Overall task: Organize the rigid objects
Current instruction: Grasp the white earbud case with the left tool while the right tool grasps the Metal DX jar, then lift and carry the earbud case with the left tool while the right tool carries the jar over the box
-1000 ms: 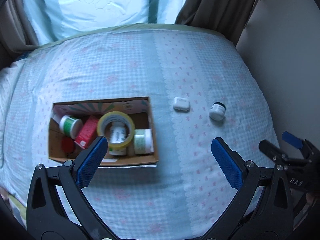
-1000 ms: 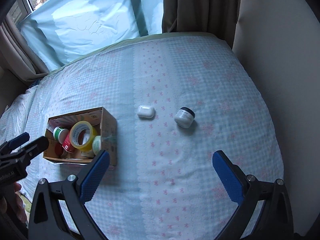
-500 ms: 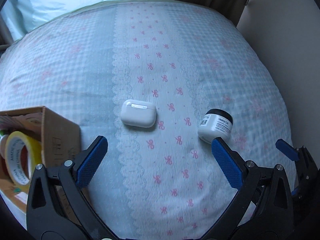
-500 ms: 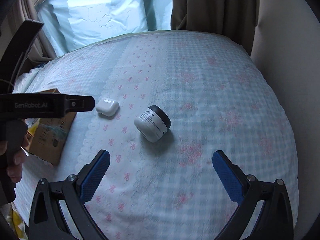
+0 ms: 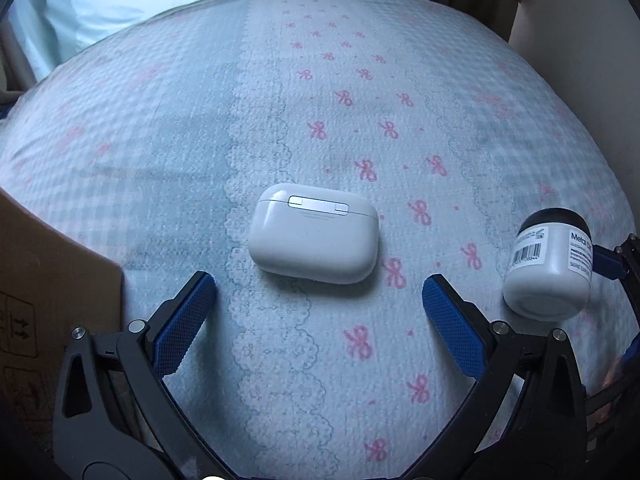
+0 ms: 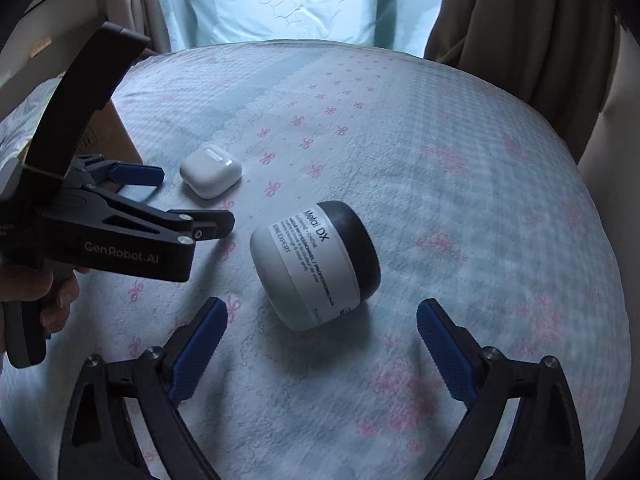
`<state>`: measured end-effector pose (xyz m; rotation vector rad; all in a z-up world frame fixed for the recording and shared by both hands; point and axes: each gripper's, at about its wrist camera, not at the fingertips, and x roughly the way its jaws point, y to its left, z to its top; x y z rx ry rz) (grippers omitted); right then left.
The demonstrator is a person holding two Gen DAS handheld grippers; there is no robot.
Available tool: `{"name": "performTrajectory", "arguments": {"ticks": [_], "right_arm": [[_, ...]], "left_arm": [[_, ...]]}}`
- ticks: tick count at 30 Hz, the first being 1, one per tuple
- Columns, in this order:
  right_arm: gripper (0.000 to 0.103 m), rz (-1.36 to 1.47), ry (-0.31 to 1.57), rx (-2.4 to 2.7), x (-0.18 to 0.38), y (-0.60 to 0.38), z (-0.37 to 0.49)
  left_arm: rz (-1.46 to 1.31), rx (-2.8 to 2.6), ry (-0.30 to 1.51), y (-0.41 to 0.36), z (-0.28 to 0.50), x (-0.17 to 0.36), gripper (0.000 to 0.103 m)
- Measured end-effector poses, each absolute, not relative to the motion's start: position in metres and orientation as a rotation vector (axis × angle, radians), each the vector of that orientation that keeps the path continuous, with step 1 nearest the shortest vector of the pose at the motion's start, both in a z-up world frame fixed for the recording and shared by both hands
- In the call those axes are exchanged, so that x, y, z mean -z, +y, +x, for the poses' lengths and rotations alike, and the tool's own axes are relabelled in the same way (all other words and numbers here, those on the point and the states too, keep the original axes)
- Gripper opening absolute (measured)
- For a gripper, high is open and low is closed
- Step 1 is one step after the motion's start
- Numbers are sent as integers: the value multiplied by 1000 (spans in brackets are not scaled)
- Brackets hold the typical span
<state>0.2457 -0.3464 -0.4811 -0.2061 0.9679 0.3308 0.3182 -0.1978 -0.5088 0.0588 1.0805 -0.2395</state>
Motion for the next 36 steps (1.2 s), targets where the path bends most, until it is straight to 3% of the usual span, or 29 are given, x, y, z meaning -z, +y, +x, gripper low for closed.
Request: {"name": "performTrajectory", "arguments": {"ticks": [5, 8, 11, 12, 13, 36], "right_arm": [[86, -225, 950, -368, 488, -345, 257], [73, -218, 944, -377, 486, -347, 262], [62, -200, 940, -394, 484, -351, 266], [55, -197, 937, -399, 483, -351, 265], [50, -198, 937, -403, 483, -350, 265], [48, -175, 945, -343, 470, -351, 254]], "left_arm": [[86, 263, 1047, -202, 326, 510, 103], [92, 282, 1030, -202, 329, 509, 97], [92, 284, 1011, -199, 329, 504, 74], [91, 286, 1005, -199, 330, 502, 62], [92, 288, 1003, -199, 331, 501, 58], [101, 335, 963, -207, 314, 470, 58]]}}
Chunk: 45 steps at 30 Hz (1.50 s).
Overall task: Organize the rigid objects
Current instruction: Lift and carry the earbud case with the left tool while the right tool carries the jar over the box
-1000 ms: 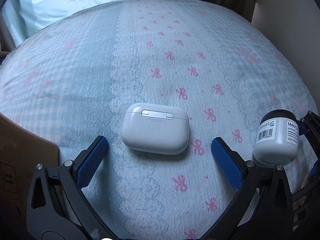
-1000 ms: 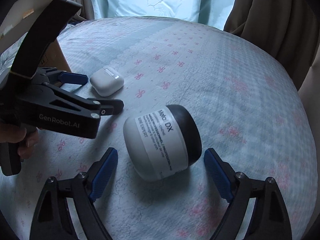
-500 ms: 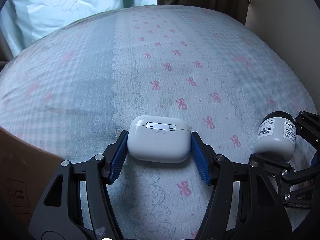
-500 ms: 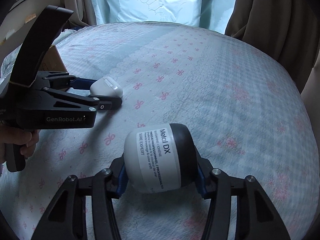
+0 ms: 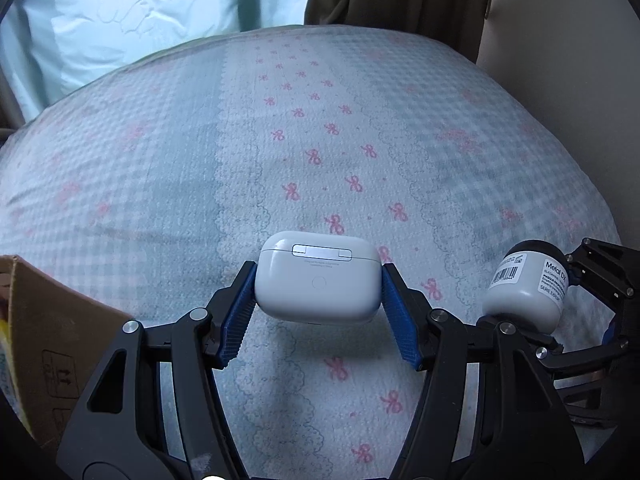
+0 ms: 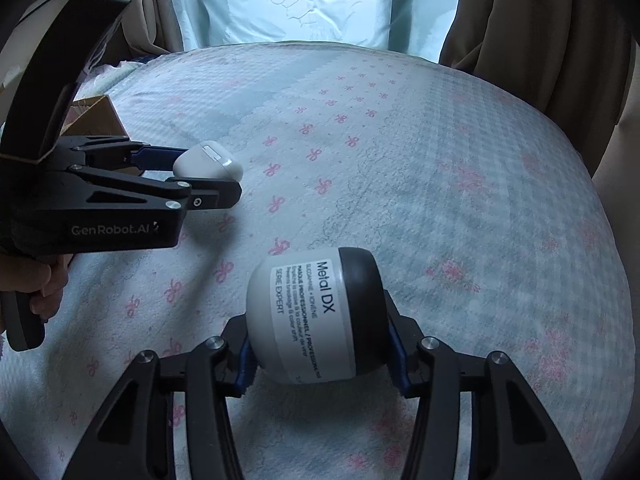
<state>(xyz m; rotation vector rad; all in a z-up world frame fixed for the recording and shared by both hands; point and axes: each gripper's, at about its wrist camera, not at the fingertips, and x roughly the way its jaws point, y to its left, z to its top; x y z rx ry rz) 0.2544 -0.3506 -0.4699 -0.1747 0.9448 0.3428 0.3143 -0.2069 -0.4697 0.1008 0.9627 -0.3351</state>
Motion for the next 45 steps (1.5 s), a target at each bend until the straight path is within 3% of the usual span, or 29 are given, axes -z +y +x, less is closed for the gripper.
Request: {"name": "performTrajectory", "arguments": {"ticks": [15, 27, 36, 45], "right_arm": [[48, -133, 913, -222, 345, -335, 229], [48, -62, 925, -188, 250, -224, 208], [48, 28, 984, -222, 252, -106, 207], [48, 120, 1099, -232, 298, -26, 226]], "left_arm": [[-4, 354, 896, -183, 289, 331, 58], [5, 323, 882, -56, 256, 233, 58], [41, 239, 923, 90, 245, 227, 58], [62, 232, 1033, 185, 243, 280, 58]]}}
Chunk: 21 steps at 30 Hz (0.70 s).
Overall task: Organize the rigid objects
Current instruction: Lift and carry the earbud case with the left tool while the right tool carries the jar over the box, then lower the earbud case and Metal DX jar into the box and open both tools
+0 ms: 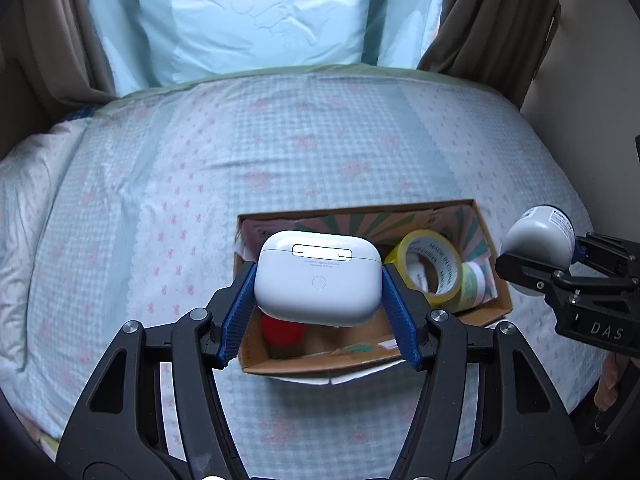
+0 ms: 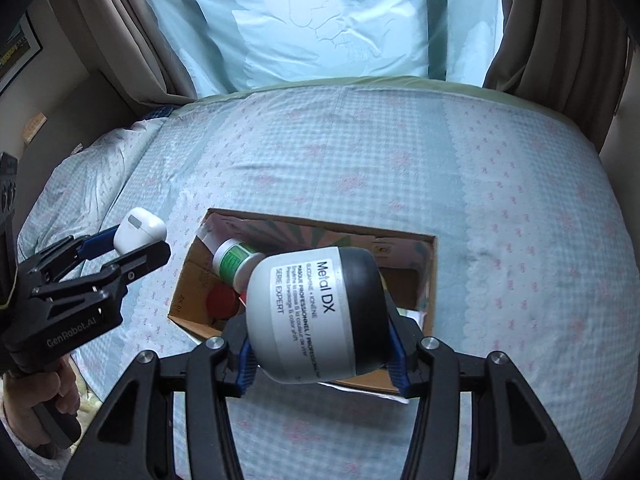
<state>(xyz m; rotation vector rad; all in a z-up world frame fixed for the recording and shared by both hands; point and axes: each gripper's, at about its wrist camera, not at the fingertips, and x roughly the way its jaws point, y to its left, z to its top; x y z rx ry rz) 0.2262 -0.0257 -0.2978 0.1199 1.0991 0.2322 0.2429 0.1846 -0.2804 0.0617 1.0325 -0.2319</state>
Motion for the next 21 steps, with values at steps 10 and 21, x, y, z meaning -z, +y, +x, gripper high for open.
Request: {"name": "performTrajectory", "arguments": {"ticks": [10, 21], "right_arm": [[48, 261, 1280, -180, 368, 16, 238], [48, 300, 1428, -154, 401, 31, 266]], "left_arm": [[83, 323, 1206, 196, 255, 372, 58], [222, 473, 1293, 181, 265, 406, 58]]}}
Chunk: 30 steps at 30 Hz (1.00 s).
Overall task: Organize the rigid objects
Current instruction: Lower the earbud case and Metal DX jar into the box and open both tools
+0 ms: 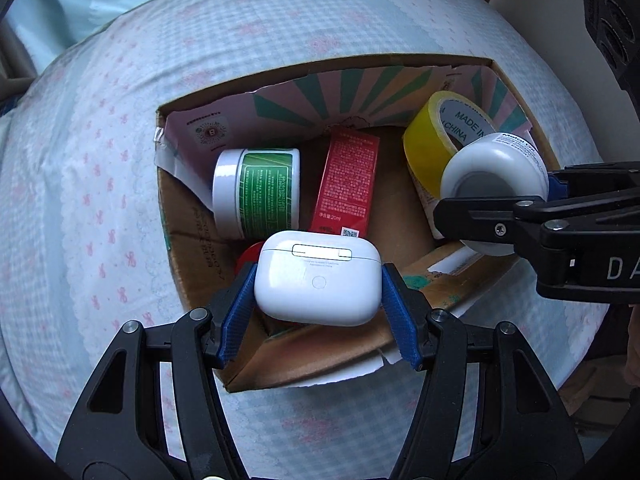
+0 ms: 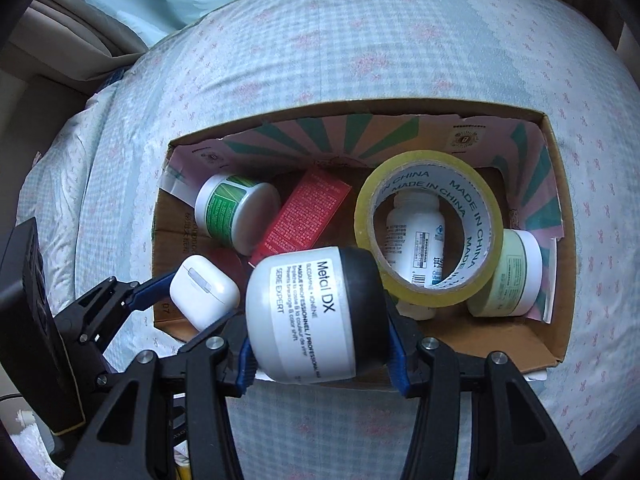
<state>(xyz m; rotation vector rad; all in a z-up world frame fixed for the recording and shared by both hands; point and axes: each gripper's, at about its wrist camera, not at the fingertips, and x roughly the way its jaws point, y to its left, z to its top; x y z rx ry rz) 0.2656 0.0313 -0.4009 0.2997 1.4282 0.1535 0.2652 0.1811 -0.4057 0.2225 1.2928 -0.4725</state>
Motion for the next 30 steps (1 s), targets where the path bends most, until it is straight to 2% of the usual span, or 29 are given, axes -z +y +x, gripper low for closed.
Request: {"name": "performTrajectory", "arguments": {"ticks": [5, 6, 7, 8, 9, 10, 30], "right_arm": [[48, 366, 1484, -155, 410, 27, 276], [49, 377, 1501, -147, 412, 26, 278], [54, 389, 1512, -136, 412, 25, 278], [59, 414, 1511, -136, 412, 23, 278], [78, 446, 1506, -146, 411, 21, 277], [103, 466, 1518, -159, 411, 20, 277], [103, 488, 1477, -209, 390, -1, 253]], "left_arm": [[275, 536, 1339, 173, 273, 407, 59], [278, 534, 1341, 174, 274, 406, 71], [287, 527, 1335, 173, 275, 403, 103], [294, 523, 1320, 174, 275, 401, 102], [305, 522, 1310, 175, 275, 398, 103], [316, 522, 1307, 176, 275, 396, 103], [313, 417, 1314, 170, 254, 360, 103]]}}
